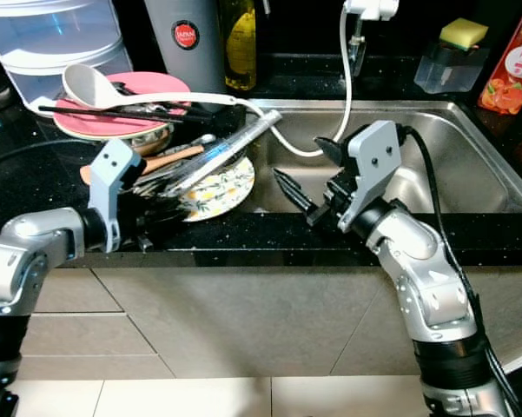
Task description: Kitchen organization
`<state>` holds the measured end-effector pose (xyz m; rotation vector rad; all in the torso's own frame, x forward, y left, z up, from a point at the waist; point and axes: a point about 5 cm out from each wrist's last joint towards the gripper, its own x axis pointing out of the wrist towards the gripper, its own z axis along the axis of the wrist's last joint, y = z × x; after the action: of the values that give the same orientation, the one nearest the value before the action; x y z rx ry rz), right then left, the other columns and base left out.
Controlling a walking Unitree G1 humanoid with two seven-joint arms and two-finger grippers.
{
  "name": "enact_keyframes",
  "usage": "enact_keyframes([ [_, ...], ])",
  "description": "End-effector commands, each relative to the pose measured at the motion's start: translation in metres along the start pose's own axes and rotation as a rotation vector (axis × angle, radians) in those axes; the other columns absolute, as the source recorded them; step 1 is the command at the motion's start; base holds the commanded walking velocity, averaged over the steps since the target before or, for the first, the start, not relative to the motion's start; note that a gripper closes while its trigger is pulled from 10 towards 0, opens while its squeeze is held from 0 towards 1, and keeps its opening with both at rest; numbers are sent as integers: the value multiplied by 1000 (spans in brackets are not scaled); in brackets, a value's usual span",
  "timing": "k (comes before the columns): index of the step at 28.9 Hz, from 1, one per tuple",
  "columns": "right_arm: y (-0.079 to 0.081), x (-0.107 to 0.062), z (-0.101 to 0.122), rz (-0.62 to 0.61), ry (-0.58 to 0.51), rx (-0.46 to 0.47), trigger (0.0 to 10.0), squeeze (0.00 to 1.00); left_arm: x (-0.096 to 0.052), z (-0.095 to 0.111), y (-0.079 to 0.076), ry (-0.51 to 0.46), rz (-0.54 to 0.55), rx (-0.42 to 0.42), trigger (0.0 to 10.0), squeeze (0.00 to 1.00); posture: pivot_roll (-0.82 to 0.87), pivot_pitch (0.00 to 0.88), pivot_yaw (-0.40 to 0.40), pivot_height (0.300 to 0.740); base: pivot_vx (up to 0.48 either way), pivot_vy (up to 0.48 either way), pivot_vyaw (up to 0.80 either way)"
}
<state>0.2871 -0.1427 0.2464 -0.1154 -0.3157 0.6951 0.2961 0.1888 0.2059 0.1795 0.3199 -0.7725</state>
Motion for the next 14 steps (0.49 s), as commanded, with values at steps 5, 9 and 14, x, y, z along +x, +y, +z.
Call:
enact_keyframes([
  [5, 1, -1, 1, -1, -7, 26, 10000, 0, 1, -10, 4, 48, 35, -6, 0, 0, 82, 28, 0, 740, 0, 0, 0],
  [9, 4, 2, 1, -1, -24, 60, 10000, 0, 2, -3, 5, 19, 71, 68, 0, 0, 83, 25, -2, 740, 0, 0, 0],
  [14, 7, 6, 5, 25, -76, 163, 10000, 0, 0, 16, 2, -47, 72, 205, 10000, 0, 84, 21, -4, 740, 0, 0, 0],
])
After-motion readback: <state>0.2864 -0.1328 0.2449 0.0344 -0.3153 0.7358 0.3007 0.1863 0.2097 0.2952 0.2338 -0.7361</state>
